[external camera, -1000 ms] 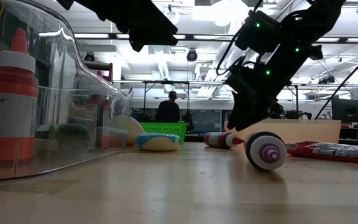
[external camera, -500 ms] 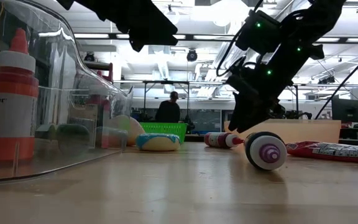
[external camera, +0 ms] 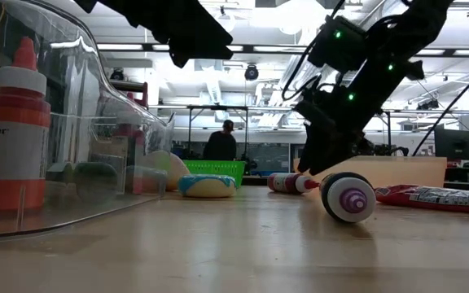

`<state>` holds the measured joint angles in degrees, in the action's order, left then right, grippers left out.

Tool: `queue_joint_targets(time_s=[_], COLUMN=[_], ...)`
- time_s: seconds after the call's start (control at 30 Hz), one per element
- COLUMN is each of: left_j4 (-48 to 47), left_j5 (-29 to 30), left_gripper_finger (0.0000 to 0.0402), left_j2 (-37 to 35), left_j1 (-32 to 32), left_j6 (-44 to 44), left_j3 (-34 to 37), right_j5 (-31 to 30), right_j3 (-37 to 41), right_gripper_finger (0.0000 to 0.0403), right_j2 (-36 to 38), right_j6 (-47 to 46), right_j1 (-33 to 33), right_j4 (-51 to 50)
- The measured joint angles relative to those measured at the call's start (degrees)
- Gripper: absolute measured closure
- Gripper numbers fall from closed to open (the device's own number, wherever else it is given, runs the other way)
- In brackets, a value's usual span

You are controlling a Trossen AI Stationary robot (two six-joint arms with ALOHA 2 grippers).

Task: Pick & Place Food Item
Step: Put the red food coloring bottle into the transparent bin

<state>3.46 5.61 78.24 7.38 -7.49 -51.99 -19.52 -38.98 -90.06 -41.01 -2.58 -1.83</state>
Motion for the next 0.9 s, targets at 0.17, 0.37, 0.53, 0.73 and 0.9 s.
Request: queue_joint_targets(time_s=[0.17,0.37,0.53,0.73,0.9], left_j4=[0.0,0.0,0.0,0.0,0.0], left_j5=[0.0,-0.1,-0.1,-0.1,-0.1], left_gripper_finger=[0.0245,0.0245,0.0245,0.0245,0.0245], left_j2=[0.0,0.0,0.0,0.0,0.0], left_j1=[0.0,0.2,0.2,0.2,0.2], left_j6=[0.0,0.0,0.0,0.0,0.0], left_j3=[0.0,0.0,0.0,0.0,0.0], right_j5=[0.8,1.0,0.0,-1.3,-1.8], right_j3=[-0.1,0.0,0.0,0.0,0.0], right_gripper_finger=[0.0251,0.0251,0.0251,0.0251,0.0251], right_j2=[-3.8,-5.1,-5.2,-5.2,-5.2], right_j6=[0.1,0.2,0.3,0.3,0.3], right_j1=[0.3,-0.2,-0.2,-0.2,-0.2], right_j4=[2.9,2.8,3.9,3.9,3.9])
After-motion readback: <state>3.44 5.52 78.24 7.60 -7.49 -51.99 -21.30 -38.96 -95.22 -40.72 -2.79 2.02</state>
